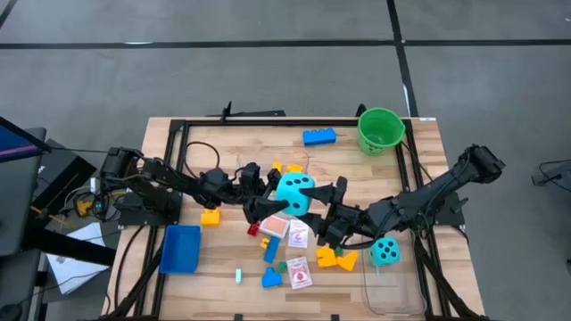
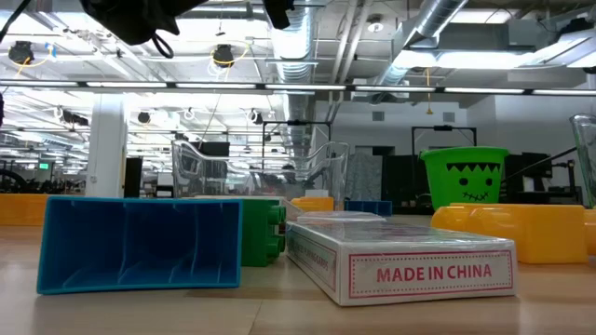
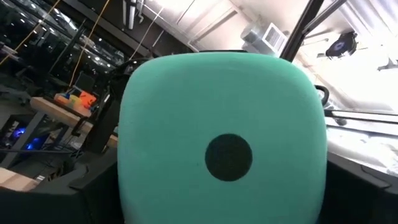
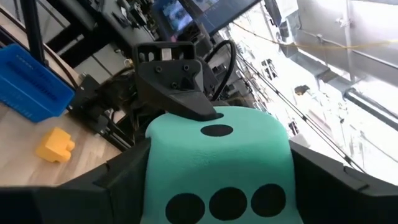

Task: Pick & Place Toys
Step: Put the blue die into the bottom transparent bin

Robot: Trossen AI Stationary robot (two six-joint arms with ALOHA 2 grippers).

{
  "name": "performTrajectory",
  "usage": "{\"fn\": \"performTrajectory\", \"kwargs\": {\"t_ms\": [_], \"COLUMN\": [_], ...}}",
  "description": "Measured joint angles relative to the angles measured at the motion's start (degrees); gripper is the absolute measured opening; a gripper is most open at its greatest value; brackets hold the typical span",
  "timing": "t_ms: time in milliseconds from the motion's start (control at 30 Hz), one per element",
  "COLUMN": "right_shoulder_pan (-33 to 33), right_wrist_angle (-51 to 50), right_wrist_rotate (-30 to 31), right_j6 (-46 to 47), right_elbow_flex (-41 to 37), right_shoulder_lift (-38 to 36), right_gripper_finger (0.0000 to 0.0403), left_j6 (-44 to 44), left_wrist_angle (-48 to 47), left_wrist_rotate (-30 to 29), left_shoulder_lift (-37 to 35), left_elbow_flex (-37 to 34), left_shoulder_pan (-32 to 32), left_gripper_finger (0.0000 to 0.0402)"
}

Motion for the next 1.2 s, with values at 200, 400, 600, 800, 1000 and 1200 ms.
{"fn": "performTrajectory", "kwargs": {"t_ms": [200, 400, 600, 800, 1000, 1200], "right_shoulder_pan": [1.1, 2.3, 3.2, 4.3, 5.4, 5.7], "right_wrist_angle": [1.4, -1.9, -17.8, -37.0, -52.7, -63.7], "right_wrist_rotate": [5.5, 15.7, 19.2, 21.0, 18.3, 7.0], "right_j6": [-1.4, -0.1, 17.8, 42.1, 63.1, 82.3], "right_elbow_flex": [-0.1, 0.0, 0.0, 0.0, 0.0, 0.0], "right_shoulder_lift": [-0.1, -3.5, -6.6, -9.5, -12.5, -16.3], "right_gripper_finger": [0.0303, 0.0294, 0.0294, 0.0294, 0.0294, 0.0290], "left_j6": [0.8, 4.3, 9.0, 12.6, 15.9, 16.1], "left_wrist_angle": [-2.7, -3.9, -5.5, -7.0, -6.5, -6.5], "left_wrist_rotate": [2.1, 5.0, 1.8, -6.0, -10.3, -10.6], "left_shoulder_lift": [-4.0, -13.0, -24.0, -32.6, -36.5, -37.1], "left_elbow_flex": [-2.5, -7.9, -15.1, -21.8, -23.9, -24.0], "left_shoulder_pan": [1.5, 0.9, 0.7, 0.9, 1.7, 4.3], "left_gripper_finger": [0.0393, 0.0392, 0.0392, 0.0392, 0.0392, 0.0392]}}
